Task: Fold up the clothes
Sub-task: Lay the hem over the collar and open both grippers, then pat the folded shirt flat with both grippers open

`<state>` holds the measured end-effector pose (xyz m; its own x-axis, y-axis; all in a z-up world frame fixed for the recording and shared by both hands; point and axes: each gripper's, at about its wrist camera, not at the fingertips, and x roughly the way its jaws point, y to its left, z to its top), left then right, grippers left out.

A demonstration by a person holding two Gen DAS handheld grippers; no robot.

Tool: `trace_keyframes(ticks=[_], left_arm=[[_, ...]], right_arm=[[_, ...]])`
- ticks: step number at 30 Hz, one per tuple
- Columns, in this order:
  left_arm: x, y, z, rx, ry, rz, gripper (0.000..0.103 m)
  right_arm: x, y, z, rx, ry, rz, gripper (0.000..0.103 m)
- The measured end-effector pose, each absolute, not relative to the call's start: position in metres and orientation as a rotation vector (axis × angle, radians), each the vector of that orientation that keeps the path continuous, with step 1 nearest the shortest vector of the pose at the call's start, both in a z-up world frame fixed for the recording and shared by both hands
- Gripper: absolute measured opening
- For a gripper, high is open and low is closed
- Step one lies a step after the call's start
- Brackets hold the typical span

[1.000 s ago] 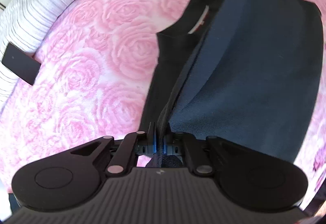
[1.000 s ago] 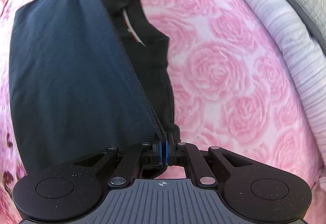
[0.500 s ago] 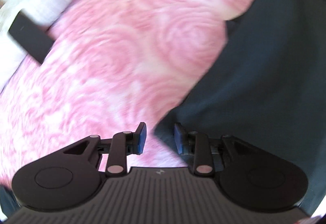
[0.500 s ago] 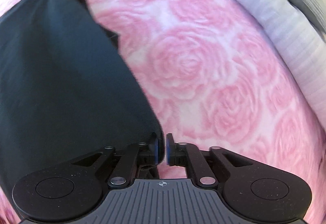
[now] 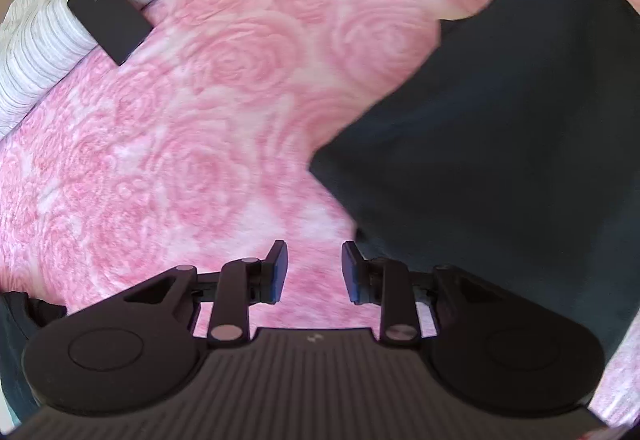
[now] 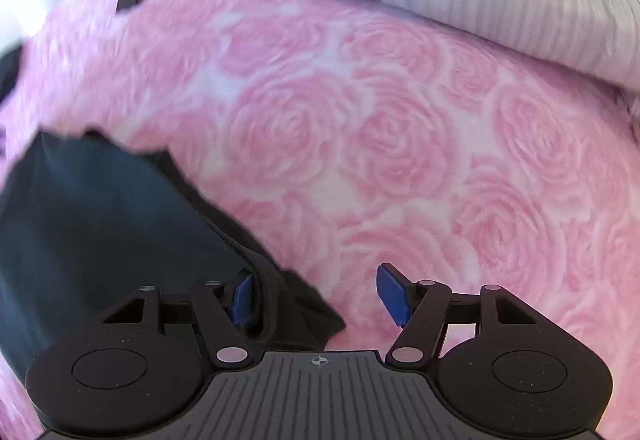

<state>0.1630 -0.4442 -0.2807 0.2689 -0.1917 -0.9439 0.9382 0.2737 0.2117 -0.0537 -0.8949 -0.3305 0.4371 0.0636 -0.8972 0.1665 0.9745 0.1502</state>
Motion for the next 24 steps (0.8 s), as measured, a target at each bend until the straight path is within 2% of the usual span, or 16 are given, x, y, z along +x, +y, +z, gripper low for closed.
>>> trace_keyframes(ticks=[3,5,11,20,24], left_arm=[[0.147,-0.447,-0.284,0.953,0.987,-0.958,0.026],[0.138,-0.450,-0.288,0.954,0.995,-0.964,0.026],[0.117,-0.455,-0.290,0.945,1.011,-0.960,0.026],[0.092,-0.433,-0.319,1.078,0.977,-0.922,0.027],[0.090,-0.421,-0.312,1.090,0.968,-0.886,0.026]], right_arm=[[-0.057,-0.930,-0.325,0.540,0.985,-0.065,0.064],[-0.059,-0.941,-0.318,0.595,0.927,-0.129,0.064],[-0.080,-0.919,-0.319,0.465,0.999,-0.113,0.064],[-0.131,-0.875,-0.379,0.249,1.197,-0.062,0.064],[-0.158,-0.870,-0.371,0.283,1.173,-0.205,0.064]])
